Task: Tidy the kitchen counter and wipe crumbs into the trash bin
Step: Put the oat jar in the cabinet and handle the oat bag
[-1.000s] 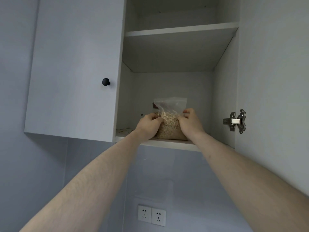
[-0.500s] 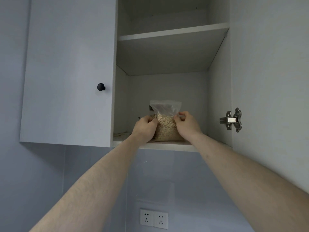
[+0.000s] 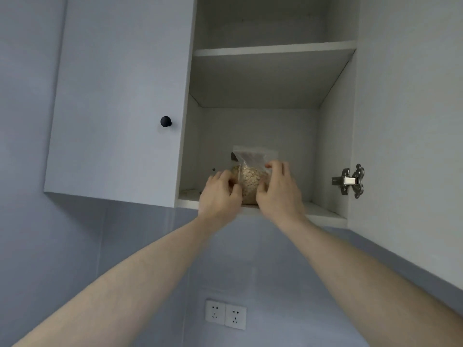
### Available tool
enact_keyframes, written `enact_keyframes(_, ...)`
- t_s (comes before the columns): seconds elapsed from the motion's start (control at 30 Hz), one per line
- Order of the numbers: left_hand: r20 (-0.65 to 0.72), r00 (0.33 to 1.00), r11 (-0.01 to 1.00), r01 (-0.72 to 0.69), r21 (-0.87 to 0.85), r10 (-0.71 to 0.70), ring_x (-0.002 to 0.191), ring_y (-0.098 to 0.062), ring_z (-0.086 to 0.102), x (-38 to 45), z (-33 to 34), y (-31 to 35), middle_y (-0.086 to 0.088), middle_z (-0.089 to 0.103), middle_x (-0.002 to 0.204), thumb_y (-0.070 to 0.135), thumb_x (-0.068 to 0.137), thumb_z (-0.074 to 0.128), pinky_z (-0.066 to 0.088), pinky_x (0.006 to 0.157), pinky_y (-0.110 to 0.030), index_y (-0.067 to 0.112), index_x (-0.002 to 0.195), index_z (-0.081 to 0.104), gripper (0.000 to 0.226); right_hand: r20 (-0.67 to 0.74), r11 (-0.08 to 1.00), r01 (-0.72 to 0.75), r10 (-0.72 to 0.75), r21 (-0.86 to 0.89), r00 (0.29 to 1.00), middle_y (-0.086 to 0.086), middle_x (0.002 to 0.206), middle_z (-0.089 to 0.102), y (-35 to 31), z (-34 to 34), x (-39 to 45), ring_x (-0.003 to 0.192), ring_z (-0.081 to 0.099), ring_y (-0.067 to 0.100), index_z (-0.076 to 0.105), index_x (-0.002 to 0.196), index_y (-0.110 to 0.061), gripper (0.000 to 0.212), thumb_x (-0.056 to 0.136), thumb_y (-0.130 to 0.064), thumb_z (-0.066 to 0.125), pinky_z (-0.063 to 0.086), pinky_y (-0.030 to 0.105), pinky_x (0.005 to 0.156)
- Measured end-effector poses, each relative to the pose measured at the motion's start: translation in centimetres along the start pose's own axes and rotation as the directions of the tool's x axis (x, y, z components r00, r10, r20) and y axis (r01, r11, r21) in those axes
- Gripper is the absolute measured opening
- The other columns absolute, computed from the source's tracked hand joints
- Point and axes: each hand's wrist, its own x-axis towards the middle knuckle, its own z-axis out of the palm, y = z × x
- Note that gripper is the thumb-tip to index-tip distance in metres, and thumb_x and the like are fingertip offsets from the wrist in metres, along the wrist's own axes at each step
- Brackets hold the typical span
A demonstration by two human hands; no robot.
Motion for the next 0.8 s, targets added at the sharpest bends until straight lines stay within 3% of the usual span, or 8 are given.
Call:
enact_keyframes(0.1,-0.020,0.955,0.927,-0.282,0.248,0.296,0.110,-0.023,0.044,-4.3,-1.1,-1.2,0.000,0.051,0.120,0.029,0.086,0.053,0.041,0.091,-0.036,0.018,0.104,0.054,0.021,0.019,0.998,0.059,-0.059,-0.027,0.998,0.001,0.130,0.050,-0.5,-0.4,-3.6,0.105,0.061,0.030,0.054,0.122,-0.019,0.038,0.085,-0.015,0.061,0.049,0.041,0.081)
enact_keyframes(0.2,0.122,0.861,0.799,-0.504,0.326,0.494,0.122,-0.027,0.047,-9.1,-3.3,-2.5,-0.003,0.051,0.131,0.018,0.081,0.060,0.039,0.097,-0.037,0.016,0.113,0.056,0.032,0.005,0.984,0.153,-0.154,0.092,0.988,0.001,0.127,0.055,-0.6,-0.8,-7.8,0.115,0.060,0.027,0.061,0.116,-0.016,0.033,0.084,-0.012,0.064,0.046,0.044,0.095)
enact_keyframes(0.33,0.278,0.874,0.840,-0.469,0.273,0.398,0.122,-0.028,0.047,-16.2,-5.4,-4.8,-0.002,0.050,0.135,0.015,0.077,0.061,0.041,0.095,-0.038,0.016,0.116,0.056,0.039,-0.020,0.911,0.171,-0.177,0.375,0.984,-0.007,0.122,0.056,-0.7,-1.4,-14.6,0.121,0.056,0.012,0.063,0.107,-0.021,0.024,0.086,-0.011,0.060,0.042,0.032,0.100)
enact_keyframes(0.47,0.461,0.859,0.905,-0.358,0.227,0.224,0.119,-0.024,0.048,-24.7,-5.5,-8.5,0.002,0.046,0.134,0.018,0.077,0.062,0.042,0.095,-0.036,0.019,0.118,0.053,0.042,0.227,0.905,0.037,-0.145,0.424,0.963,-0.013,0.120,0.054,-0.1,-0.4,-23.5,0.116,0.055,0.003,0.061,0.104,-0.025,0.020,0.088,-0.012,0.058,0.042,0.020,0.095)
enact_keyframes(0.53,0.559,0.822,0.940,-0.269,0.211,0.109,0.119,-0.022,0.046,-29.0,-4.9,-10.3,0.005,0.043,0.136,0.022,0.079,0.060,0.042,0.098,-0.036,0.022,0.121,0.051,0.043,0.458,0.918,-0.091,-0.105,0.385,0.883,-0.021,0.120,0.050,0.6,0.6,-28.5,0.114,0.054,-0.001,0.060,0.107,-0.031,0.024,0.090,-0.014,0.058,0.043,0.017,0.093)
enact_keyframes(0.63,0.690,0.721,0.974,-0.103,0.201,-0.066,0.124,-0.021,0.043,-35.9,-3.3,-12.8,0.004,0.040,0.140,0.027,0.080,0.057,0.040,0.105,-0.035,0.023,0.126,0.049,0.046,0.729,0.934,-0.254,-0.009,0.250,0.684,-0.026,0.120,0.048,1.9,2.1,-36.4,0.111,0.053,0.000,0.057,0.113,-0.039,0.031,0.090,-0.018,0.062,0.046,0.023,0.095)
enact_keyframes(0.73,0.773,0.585,0.966,0.085,0.244,-0.247,0.129,-0.022,0.043,-42.5,-1.6,-15.0,0.004,0.039,0.142,0.031,0.079,0.056,0.038,0.107,-0.034,0.023,0.128,0.049,0.051,0.899,0.927,-0.358,0.062,0.109,0.433,-0.020,0.134,0.047,2.9,3.4,-43.5,0.118,0.056,0.008,0.053,0.122,-0.040,0.036,0.089,-0.026,0.062,0.047,0.032,0.101)
enact_keyframes(0.8,0.799,0.477,0.931,0.197,0.308,-0.366,0.132,-0.020,0.041,-46.5,-0.4,-16.3,0.006,0.039,0.142,0.030,0.079,0.056,0.037,0.109,-0.033,0.025,0.130,0.049,0.052,0.956,0.913,-0.407,0.128,-0.010,0.263,-0.018,0.143,0.043,3.1,4.1,-47.7,0.126,0.053,0.012,0.049,0.130,-0.039,0.041,0.091,-0.031,0.061,0.045,0.029,0.102)
